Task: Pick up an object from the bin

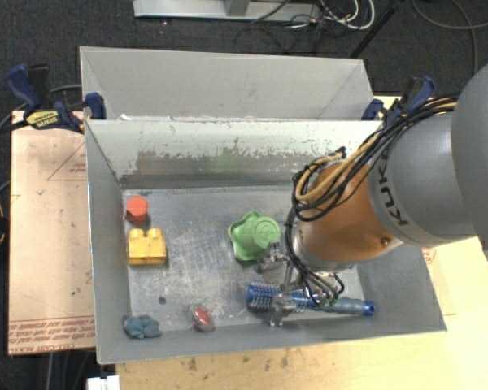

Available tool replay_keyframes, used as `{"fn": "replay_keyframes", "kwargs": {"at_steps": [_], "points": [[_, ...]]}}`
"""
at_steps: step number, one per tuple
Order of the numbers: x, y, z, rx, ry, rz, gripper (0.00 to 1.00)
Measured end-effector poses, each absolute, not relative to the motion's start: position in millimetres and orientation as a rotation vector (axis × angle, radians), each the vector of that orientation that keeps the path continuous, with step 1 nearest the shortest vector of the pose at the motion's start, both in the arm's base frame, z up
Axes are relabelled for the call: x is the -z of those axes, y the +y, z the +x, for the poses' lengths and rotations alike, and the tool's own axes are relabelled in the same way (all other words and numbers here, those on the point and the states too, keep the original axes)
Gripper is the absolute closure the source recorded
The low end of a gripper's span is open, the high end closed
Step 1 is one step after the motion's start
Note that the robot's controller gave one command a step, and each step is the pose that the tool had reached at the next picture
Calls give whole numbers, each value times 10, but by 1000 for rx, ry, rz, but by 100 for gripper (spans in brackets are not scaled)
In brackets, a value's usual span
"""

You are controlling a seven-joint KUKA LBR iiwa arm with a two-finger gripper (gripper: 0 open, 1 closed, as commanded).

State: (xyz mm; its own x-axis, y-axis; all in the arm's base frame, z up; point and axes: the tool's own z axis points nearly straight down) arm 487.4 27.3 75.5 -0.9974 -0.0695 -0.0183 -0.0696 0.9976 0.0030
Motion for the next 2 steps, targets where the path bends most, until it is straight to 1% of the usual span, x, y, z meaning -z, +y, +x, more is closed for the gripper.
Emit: {"fn": "replay_keyframes", "kwargs": {"at_steps": [1,2], "points": [[-748,267,4851,-3,3131,-110,100],[-2150,81,5131,0,3129,-104,100]]}}
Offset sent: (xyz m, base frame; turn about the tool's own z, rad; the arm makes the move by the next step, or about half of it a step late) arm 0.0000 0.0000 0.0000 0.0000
